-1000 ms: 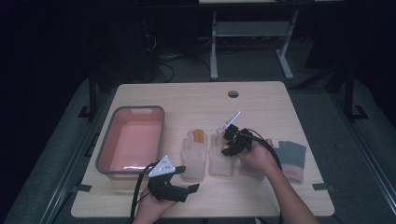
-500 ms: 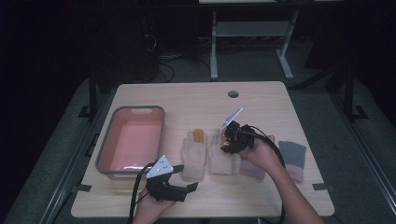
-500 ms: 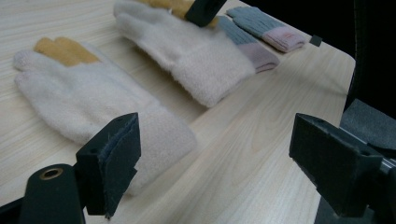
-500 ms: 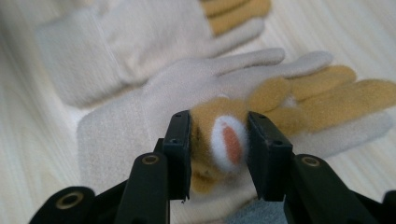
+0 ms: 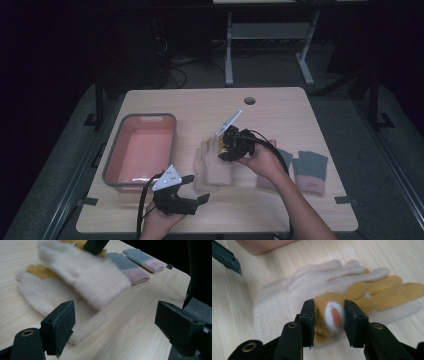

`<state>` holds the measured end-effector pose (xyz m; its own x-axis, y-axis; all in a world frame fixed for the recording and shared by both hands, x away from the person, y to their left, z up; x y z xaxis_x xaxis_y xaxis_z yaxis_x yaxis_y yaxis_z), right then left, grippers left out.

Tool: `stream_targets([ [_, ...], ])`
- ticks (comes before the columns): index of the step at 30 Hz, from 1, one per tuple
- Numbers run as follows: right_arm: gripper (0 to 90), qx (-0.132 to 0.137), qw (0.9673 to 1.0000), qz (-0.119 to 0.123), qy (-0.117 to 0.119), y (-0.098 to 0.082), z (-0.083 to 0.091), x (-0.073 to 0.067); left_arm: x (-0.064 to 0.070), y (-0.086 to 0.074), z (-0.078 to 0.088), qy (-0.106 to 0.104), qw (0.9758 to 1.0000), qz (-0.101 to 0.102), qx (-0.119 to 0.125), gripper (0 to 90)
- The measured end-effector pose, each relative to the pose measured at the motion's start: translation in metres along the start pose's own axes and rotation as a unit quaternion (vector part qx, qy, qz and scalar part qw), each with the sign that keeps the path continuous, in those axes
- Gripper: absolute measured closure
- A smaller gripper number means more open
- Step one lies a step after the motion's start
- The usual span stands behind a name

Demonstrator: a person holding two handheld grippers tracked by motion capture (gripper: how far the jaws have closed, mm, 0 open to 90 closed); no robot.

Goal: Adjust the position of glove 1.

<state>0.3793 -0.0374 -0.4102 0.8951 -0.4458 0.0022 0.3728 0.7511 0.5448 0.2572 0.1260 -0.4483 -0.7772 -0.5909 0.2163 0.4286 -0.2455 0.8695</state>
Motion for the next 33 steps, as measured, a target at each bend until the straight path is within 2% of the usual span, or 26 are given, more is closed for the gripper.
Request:
stream_targets([
  [4, 62.9, 0.0, 1.0, 0.004, 0.009, 0.01, -0.011, -0.003, 0.0, 0.001, 0.001, 0.001, 1.0, -0.001, 0.002, 16.8],
  [11, 62.8, -0.006, 0.9997, -0.007, 0.023, 0.021, -0.029, -0.008, 0.001, 0.002, 0.001, -0.004, 1.0, 0.002, 0.007, 16.8],
  [13, 62.7, -0.012, 0.9995, -0.008, 0.028, 0.021, -0.037, -0.009, 0.001, 0.002, 0.001, -0.004, 1.0, -0.001, 0.006, 16.8],
  [16, 61.6, -0.028, 0.9987, -0.022, 0.035, 0.015, -0.051, -0.008, 0.0, 0.001, -0.001, -0.001, 1.0, -0.002, 0.002, 16.9],
  [18, 58.6, -0.027, 0.9981, -0.034, 0.043, 0.009, -0.058, -0.006, 0.0, 0.001, -0.001, 0.001, 1.0, -0.003, 0.001, 16.8],
  [20, 56.3, -0.025, 0.9979, -0.038, 0.046, 0.006, -0.059, -0.005, 0.0, 0.001, -0.002, 0.0, 1.0, 0.0, 0.001, 16.9],
  [21, 46.4, -0.021, 0.998, -0.046, 0.038, 0.004, -0.058, -0.002, 0.0, 0.001, -0.002, 0.001, 1.0, -0.002, 0.001, 16.9],
  [22, 44.5, -0.018, 0.9983, -0.047, 0.03, 0.005, -0.055, -0.001, 0.0, 0.001, -0.003, 0.002, 1.0, -0.004, -0.002, 16.9],
  [24, 44.0, -0.015, 0.9984, -0.045, 0.031, 0.006, -0.052, -0.001, -0.001, 0.001, -0.003, 0.002, 1.0, -0.005, -0.003, 16.9],
  [25, 41.1, 0.007, 0.9988, -0.041, 0.026, 0.011, -0.046, -0.001, 0.001, 0.0, -0.004, 0.004, 1.0, -0.006, -0.004, 16.9],
  [28, 38.7, 0.015, 0.9988, -0.038, 0.025, 0.019, -0.044, -0.004, 0.002, 0.0, -0.004, 0.004, 0.9999, -0.009, -0.004, 16.9],
  [31, 38.3, 0.01, 0.9993, -0.028, 0.023, 0.023, -0.048, -0.008, 0.003, 0.0, -0.004, 0.002, 1.0, -0.005, -0.004, 16.9],
  [33, 37.5, -0.004, 0.9994, -0.02, 0.027, 0.029, -0.06, -0.013, 0.004, -0.001, -0.002, -0.001, 1.0, -0.004, -0.005, 17.0],
])
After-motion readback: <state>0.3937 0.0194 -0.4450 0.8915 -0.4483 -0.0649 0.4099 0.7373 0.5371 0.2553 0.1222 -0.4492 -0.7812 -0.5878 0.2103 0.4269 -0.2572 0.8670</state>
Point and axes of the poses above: each handheld gripper's, and its own axes: z roughly backward along the jaws, y roughly out of its top, x roughly to its right, the point moved 5 cm from there along -z, roughly forward along the jaws, and after that the axes turned 2 degrees about x, right-handed, at the moved point
